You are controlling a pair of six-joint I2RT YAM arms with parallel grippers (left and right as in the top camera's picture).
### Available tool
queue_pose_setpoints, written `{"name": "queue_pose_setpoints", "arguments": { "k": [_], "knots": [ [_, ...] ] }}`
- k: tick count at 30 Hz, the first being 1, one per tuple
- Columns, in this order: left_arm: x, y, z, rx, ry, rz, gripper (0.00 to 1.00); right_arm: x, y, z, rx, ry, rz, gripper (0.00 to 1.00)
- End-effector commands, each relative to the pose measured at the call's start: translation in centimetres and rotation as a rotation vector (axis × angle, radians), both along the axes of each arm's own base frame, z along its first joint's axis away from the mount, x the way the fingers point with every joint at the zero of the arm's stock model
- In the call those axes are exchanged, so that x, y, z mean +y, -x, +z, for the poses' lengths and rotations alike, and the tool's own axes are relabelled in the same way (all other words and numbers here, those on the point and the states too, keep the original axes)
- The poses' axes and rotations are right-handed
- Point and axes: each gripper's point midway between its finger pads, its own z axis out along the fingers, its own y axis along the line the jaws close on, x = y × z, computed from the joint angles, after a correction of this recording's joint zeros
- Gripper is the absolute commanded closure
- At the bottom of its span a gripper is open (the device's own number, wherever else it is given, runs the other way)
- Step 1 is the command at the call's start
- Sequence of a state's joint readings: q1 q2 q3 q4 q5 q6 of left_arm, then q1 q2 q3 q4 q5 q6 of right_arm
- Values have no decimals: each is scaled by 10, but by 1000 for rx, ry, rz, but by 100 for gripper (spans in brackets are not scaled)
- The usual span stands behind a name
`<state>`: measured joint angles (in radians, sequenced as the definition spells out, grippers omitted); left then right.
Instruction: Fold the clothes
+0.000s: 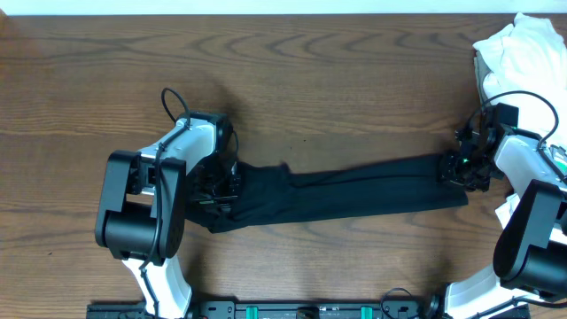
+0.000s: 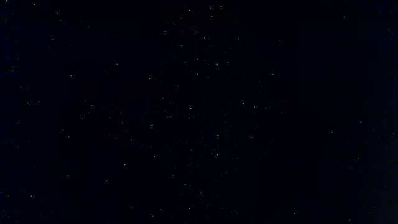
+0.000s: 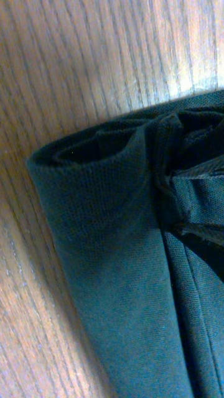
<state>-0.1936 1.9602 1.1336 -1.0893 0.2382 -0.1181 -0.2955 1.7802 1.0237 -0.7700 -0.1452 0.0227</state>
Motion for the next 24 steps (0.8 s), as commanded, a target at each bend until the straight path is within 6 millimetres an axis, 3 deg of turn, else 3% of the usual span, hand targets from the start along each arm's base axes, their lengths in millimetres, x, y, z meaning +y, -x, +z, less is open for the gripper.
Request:
{"name": "queue_pose_setpoints", "arguments": {
  "k": [1,4,6,8,13,18,24],
  "knots": [
    [24,-5,-6,-48,-149,1,88,-13,7,-5,33,51,-45,77],
    [22,-16,-11,-95,-141,6,87,-12,9,-5,40,49,-45,77],
    [21,-22,-13,-121,-136,8,77,-12,10,-5,43,48,-45,77],
    [21,-30,-15,-153,-135,8,76,-12,10,-5,43,50,-45,76],
    [42,-51,-19,-253,-272,26,73,-19,15,-6,70,86,-87,74],
    [50,-56,-19,-269,-293,64,71,-18,15,-6,73,84,-87,73],
    [52,-73,7,-303,-282,93,71,-18,15,-6,70,85,-87,72]
  ]
}}
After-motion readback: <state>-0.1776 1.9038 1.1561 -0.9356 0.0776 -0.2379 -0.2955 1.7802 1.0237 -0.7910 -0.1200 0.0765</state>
